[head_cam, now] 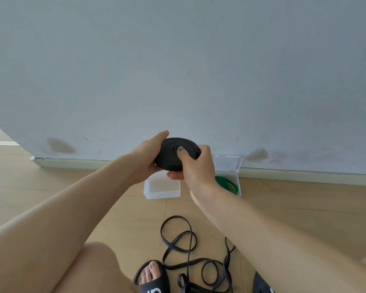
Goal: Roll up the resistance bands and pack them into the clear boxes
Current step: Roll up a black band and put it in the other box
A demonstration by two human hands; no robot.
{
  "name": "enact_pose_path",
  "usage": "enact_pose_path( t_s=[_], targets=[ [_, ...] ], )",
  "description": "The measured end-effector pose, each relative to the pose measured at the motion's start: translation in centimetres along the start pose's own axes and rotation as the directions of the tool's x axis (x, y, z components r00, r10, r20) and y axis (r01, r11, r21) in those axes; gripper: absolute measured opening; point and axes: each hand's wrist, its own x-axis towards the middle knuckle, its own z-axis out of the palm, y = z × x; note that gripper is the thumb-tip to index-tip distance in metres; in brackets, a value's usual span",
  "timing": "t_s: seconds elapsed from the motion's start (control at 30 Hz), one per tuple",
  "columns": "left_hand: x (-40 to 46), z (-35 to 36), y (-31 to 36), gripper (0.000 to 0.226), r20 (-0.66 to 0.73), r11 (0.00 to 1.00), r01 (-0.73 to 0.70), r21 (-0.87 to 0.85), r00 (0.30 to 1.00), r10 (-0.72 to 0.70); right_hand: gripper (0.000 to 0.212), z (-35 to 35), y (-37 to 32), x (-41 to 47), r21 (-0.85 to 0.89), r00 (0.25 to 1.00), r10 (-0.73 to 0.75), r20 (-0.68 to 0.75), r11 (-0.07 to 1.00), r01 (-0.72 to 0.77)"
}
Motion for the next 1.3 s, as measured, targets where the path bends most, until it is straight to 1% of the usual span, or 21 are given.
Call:
enact_pose_path(
  t_s=[0.07, 0.1, 0.17, 0.2, 0.23, 0.27, 0.33, 0.37, 0.47, 0.57, 0.6, 0.7, 0.77, 0.83, 0.93, 1.0, 1.07, 1.13, 1.2, 1.3],
  targets=[
    [1.7, -1.0, -1.3, 0.046, 0.046, 0.97, 0.027, 0.241, 0.998, -0.039, 0.02, 0.5, 2.3, 1.7, 0.041, 0.993, 0.116, -0.018, 0.993, -0.115],
    [2.6, -1.5, -2.0, 0.052, 0.077, 0.919, 0.015, 0.393, 0.996, -0.05, 0.02, 0.6, 3.6, 2.7, 0.072, 0.985, 0.17, -0.031, 0.983, -0.167],
    [4.5, -2.4, -3.6, 0.061, 0.148, 0.755, -0.048, 0.654, 0.987, -0.065, 0.022, 0.8, 6.1, 4.6, 0.122, 0.961, 0.267, -0.073, 0.959, -0.258],
    [5.6, -2.8, -4.6, 0.063, 0.167, 0.674, -0.079, 0.734, 0.984, -0.066, 0.024, 0.8, 7.3, 5.7, 0.129, 0.947, 0.307, -0.095, 0.947, -0.294],
    [6.7, -3.4, -5.7, 0.062, 0.173, 0.618, -0.099, 0.78, 0.983, -0.062, 0.024, 0.9, 8.4, 6.7, 0.129, 0.935, 0.338, -0.109, 0.937, -0.324],
    [8.0, -4.2, -7.2, 0.06, 0.173, 0.585, -0.111, 0.804, 0.984, -0.051, 0.023, 1.1, 9.4, 7.7, 0.119, 0.926, 0.359, -0.116, 0.931, -0.345],
    [10.6, -5.8, -10.4, 0.06, 0.172, 0.548, -0.133, 0.826, 0.985, -0.021, 0.02, 1.6, 11.3, 9.7, 0.079, 0.918, 0.381, -0.113, 0.924, -0.374],
    [11.8, -6.5, -11.8, 0.06, 0.168, 0.547, -0.135, 0.826, 0.986, -0.01, 0.02, 1.9, 12.3, 10.8, 0.053, 0.915, 0.39, -0.107, 0.921, -0.386],
    [15.0, -8.4, -15.2, 0.067, 0.12, 0.595, -0.086, 0.799, 0.993, -0.016, 0.022, 3.3, 14.9, 13.9, -0.037, 0.903, 0.422, -0.087, 0.904, -0.426],
    [18.6, -9.6, -17.4, 0.078, 0.078, 0.548, -0.095, 0.831, 0.995, 0.054, 0.021, 5.1, 17.7, 16.8, -0.137, 0.905, 0.421, -0.067, 0.894, -0.426],
    [19.8, -9.8, -17.9, 0.08, 0.058, 0.575, -0.086, 0.814, 0.996, 0.068, 0.022, 5.7, 18.5, 17.6, -0.175, 0.906, 0.418, -0.064, 0.889, -0.422],
    [22.5, -9.2, -19.6, 0.084, 0.008, 0.716, -0.056, 0.696, 0.997, 0.071, 0.021, 6.6, 20.8, 19.6, -0.254, 0.913, 0.403, -0.064, 0.878, -0.406],
    [23.6, -8.6, -21.0, 0.086, 0.002, 0.746, -0.08, 0.662, 0.994, 0.105, 0.019, 6.8, 22.1, 20.5, -0.294, 0.922, 0.378, -0.082, 0.875, -0.385],
    [24.2, -8.4, -22.2, 0.088, 0.002, 0.747, -0.119, 0.654, 0.988, 0.156, 0.016, 7.0, 23.6, 21.0, -0.37, 0.941, 0.329, -0.083, 0.866, -0.336],
    [24.3, -8.9, -22.6, 0.093, 0.047, 0.722, -0.174, 0.67, 0.98, 0.193, 0.016, 7.5, 25.2, 21.0, -0.428, 0.952, 0.289, -0.104, 0.851, -0.305],
    [24.8, -9.2, -22.3, 0.1, 0.091, 0.679, -0.214, 0.703, 0.973, 0.212, 0.016, 7.8, 25.9, 21.2, -0.456, 0.956, 0.26, -0.138, 0.84, -0.294],
    [25.5, -9.1, -22.1, 0.107, 0.138, 0.628, -0.253, 0.736, 0.964, 0.227, 0.016, 8.1, 26.2, 21.4, -0.471, 0.948, 0.26, -0.183, 0.823, -0.317],
    [26.0, -8.6, -22.1, 0.103, 0.186, 0.585, -0.293, 0.756, 0.954, 0.237, 0.02, 8.1, 26.6, 21.8, -0.452, 0.928, 0.29, -0.233, 0.813, -0.367],
    [26.5, -7.9, -22.0, 0.095, 0.198, 0.55, -0.306, 0.777, 0.948, 0.249, 0.027, 8.1, 26.8, 22.4, -0.399, 0.9, 0.332, -0.282, 0.812, -0.425],
    [27.3, -7.5, -21.4, 0.096, 0.193, 0.478, -0.294, 0.828, 0.949, 0.249, 0.032, 8.0, 27.0, 23.2, -0.352, 0.872, 0.367, -0.323, 0.809, -0.471]
  ],
)
